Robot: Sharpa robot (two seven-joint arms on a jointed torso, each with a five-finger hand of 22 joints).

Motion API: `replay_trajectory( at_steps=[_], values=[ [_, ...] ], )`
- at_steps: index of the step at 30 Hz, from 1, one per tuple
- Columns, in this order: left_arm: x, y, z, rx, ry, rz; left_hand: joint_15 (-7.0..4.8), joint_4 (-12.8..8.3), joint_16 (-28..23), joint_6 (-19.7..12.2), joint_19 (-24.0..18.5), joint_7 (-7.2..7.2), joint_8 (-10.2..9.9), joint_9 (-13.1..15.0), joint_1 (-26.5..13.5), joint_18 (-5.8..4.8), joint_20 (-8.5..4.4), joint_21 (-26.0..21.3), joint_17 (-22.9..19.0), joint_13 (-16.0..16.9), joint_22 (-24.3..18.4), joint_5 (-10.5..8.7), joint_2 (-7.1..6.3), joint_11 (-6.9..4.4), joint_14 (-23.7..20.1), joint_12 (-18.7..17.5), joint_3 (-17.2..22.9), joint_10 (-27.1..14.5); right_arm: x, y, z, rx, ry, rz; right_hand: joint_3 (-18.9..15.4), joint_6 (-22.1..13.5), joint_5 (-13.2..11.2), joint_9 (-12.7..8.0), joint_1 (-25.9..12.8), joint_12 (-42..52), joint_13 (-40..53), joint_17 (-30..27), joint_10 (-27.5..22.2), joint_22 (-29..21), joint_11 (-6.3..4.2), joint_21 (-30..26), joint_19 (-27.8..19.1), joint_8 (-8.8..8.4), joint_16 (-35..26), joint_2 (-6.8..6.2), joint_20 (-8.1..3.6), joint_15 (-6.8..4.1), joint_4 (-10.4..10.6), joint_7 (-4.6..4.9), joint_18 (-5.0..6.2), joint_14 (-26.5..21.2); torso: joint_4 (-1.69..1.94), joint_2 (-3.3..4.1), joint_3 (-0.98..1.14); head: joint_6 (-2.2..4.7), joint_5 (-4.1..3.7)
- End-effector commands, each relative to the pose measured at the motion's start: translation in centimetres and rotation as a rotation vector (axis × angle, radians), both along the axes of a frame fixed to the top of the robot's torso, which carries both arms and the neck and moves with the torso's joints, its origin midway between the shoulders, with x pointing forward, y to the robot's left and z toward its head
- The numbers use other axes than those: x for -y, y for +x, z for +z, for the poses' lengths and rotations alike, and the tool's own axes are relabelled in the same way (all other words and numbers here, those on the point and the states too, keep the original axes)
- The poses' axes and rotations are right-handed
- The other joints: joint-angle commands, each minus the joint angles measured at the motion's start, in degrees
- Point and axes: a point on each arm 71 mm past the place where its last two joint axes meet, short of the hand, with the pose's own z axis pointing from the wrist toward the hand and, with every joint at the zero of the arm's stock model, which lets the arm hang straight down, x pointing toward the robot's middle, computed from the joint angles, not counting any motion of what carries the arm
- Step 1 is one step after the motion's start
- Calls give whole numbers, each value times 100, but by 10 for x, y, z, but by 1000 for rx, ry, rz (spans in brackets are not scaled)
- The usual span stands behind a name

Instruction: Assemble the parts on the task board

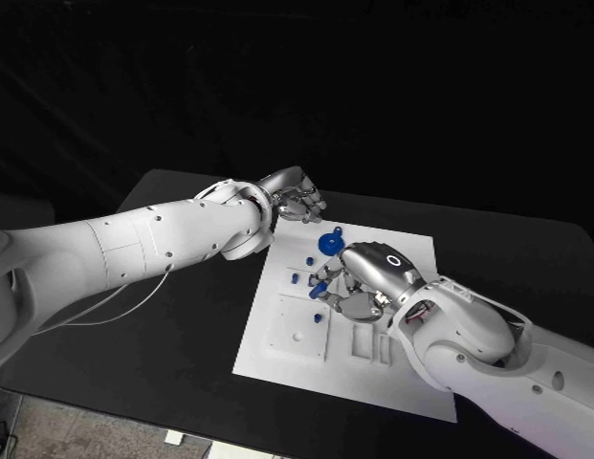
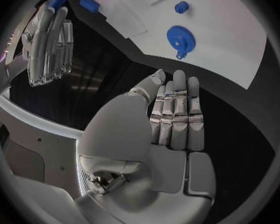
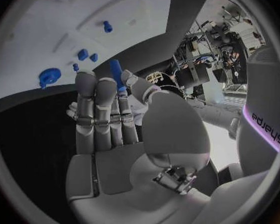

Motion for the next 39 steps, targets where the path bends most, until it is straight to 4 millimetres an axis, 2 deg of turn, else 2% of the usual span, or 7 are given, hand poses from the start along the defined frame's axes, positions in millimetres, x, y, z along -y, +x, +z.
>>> replay_trajectory(
  at_steps=[1, 5, 7, 11, 14, 22, 39],
  values=[
    [-1, 1, 4, 23, -15, -1, 6, -40, -21, -27, -41, 1, 0, 6, 4, -41, 16, -1, 6, 0, 16, 33, 36, 19, 9, -4, -6, -27, -7, -3, -9, -21, -38, 43, -12, 24, 12, 9, 52, 21, 5, 5, 165, 9, -154, -21, 200, 40, -30, 95, -30, -43, -13, -6, 95, 5, 4, -2, -17, -12, 77],
    [-1, 1, 4, 25, -15, -1, 6, -40, -21, -27, -41, 1, 0, 6, 4, -41, 16, -1, 6, 0, 16, 33, 36, 19, 9, -4, -6, -27, -14, -7, -22, -43, -80, 68, -21, 20, 12, 9, 45, 21, 5, 7, 162, 17, -152, -37, 198, 41, -39, 110, -28, -41, -33, -4, 94, 7, 12, -9, -42, -37, 172],
    [-1, 1, 4, 26, -15, -1, 6, -40, -21, -27, -41, 1, 0, 6, 4, -41, 16, -1, 6, 0, 16, 33, 36, 19, 9, -4, -6, -27, -18, -9, -28, -53, -100, 80, -23, 19, 12, 9, 43, 21, 5, 7, 159, 18, -151, -46, 200, 40, -42, 112, -29, -42, -41, -4, 95, 5, 9, -8, -41, -53, 246],
    [-1, 2, 4, 26, -15, -1, 7, -44, -24, -28, -43, 2, 0, 7, 5, -41, 15, -1, 5, 0, 29, 37, 36, 20, 9, -4, -4, -28, -24, -13, -39, -70, -141, 100, -25, 11, 12, 8, 24, 21, 5, 10, 153, 26, -149, -81, 199, 39, -54, 133, -26, -38, -72, -2, 95, 8, 6, -4, -14, -118, 426],
    [-1, 2, 5, 27, -14, -1, 7, -44, -24, -28, -43, 2, 0, 7, 5, -41, 15, -1, 5, 0, 29, 37, 36, 20, 9, -4, -4, -28, -27, -16, -45, -75, -161, 106, -23, 13, 12, 9, 22, 22, 6, 11, 155, 37, -149, -75, 197, 41, -56, 134, -25, -38, -84, -3, 93, 10, 12, -2, -14, -122, 472],
    [-1, 3, 5, 32, -14, 1, 6, -53, -25, -30, -45, 2, -1, 6, 9, -42, 14, 1, 4, 0, 57, 40, 41, 20, 11, -4, 3, -29, -33, -19, -53, -61, -182, 109, -8, 26, 13, 10, 7, 22, 6, 16, 171, 58, -153, -77, 204, 41, -60, 134, -32, -45, -111, -6, 96, 12, 5, -3, -14, -140, 511],
    [0, 3, 5, 31, -13, -4, 6, -53, -25, -30, -45, 2, -1, 6, 9, -42, 14, 1, 4, 0, 57, 40, 41, 20, 11, -4, 3, -29, -37, -20, -59, -53, -217, 109, 9, 27, 12, 10, -7, 22, 6, 21, 173, 80, -153, -80, 206, 40, -64, 136, -35, -50, -131, -8, 96, 12, -1, -1, -15, -160, 514]
  ],
)
